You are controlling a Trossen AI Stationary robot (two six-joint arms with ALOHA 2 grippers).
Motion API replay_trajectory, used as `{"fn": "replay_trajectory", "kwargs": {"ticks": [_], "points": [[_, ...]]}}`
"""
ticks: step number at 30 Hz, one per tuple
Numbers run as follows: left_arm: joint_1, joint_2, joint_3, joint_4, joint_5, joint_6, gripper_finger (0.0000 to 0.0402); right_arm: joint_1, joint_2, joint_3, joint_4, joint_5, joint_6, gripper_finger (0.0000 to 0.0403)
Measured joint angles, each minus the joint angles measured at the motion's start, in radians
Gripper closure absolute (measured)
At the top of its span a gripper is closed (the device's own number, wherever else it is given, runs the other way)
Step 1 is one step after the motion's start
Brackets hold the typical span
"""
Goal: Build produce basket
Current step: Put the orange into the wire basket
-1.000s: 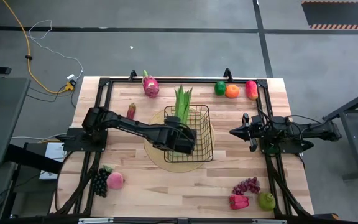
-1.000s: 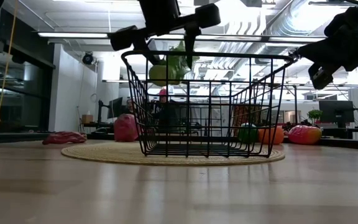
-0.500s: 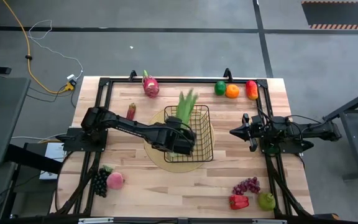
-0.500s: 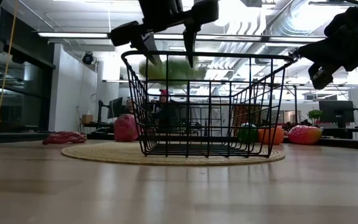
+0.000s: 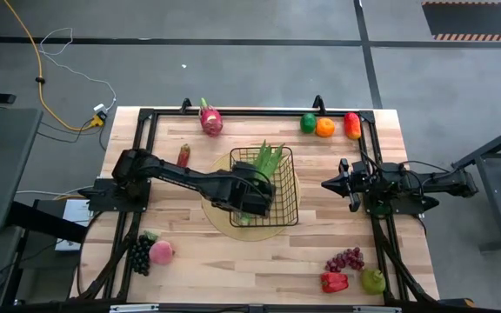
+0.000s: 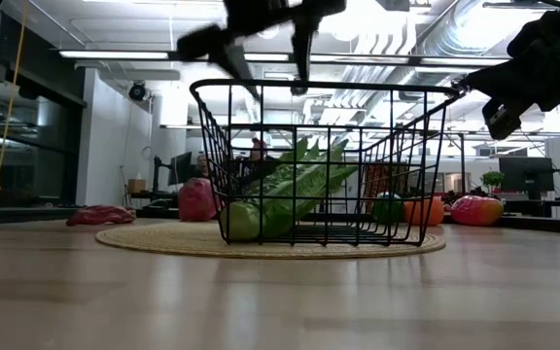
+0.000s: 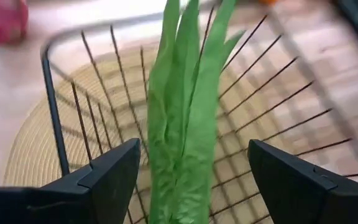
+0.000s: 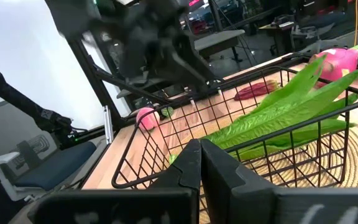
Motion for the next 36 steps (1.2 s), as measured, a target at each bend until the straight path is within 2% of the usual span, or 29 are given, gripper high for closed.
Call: {"fn": "replay_trajectory", "kwargs": {"ticks": [3, 6, 8, 10, 14, 19, 21, 26, 28, 31, 36], "points": [[0.000, -0.062, 0.048, 0.005, -0.096, 0.151, 0.0116, 0.000, 0.000, 0.000, 0.000, 0.000, 0.000, 0.0402], [0.004, -0.142, 0.071, 0.055, -0.139, 0.425, 0.0116, 0.000, 0.000, 0.000, 0.000, 0.000, 0.000, 0.0402], [0.017, -0.194, 0.070, 0.087, -0.074, 0.603, 0.0116, 0.000, 0.000, 0.000, 0.000, 0.000, 0.000, 0.0402], [0.038, -0.248, 0.060, 0.110, 0.043, 0.726, 0.0116, 0.000, 0.000, 0.000, 0.000, 0.000, 0.000, 0.0402], [0.085, -0.353, -0.036, 0.233, 0.279, 0.879, 0.0116, 0.000, 0.003, 0.000, 0.000, 0.000, 0.000, 0.0402], [0.115, -0.497, -0.272, 0.603, 0.452, 0.966, 0.0117, 0.000, 0.014, 0.000, -0.001, 0.000, 0.000, 0.0402], [0.128, -0.551, -0.389, 0.778, 0.497, 0.987, 0.0117, 0.000, 0.018, 0.000, 0.000, 0.000, 0.000, 0.0402], [0.192, -0.690, -0.674, 1.085, 0.604, 0.977, 0.0117, 0.000, 0.021, 0.000, 0.025, 0.008, 0.004, 0.0402], [0.223, -0.754, -0.767, 1.161, 0.668, 0.961, 0.0117, 0.000, 0.020, 0.000, 0.083, 0.023, 0.044, 0.0402], [0.266, -0.861, -0.871, 1.181, 0.758, 0.949, 0.0117, 0.000, 0.021, 0.000, 0.224, 0.086, 0.145, 0.0402], [0.319, -1.030, -0.970, 1.177, 0.871, 0.999, 0.0117, 0.000, 0.020, 0.000, 0.455, 0.272, 0.178, 0.0402]]}}
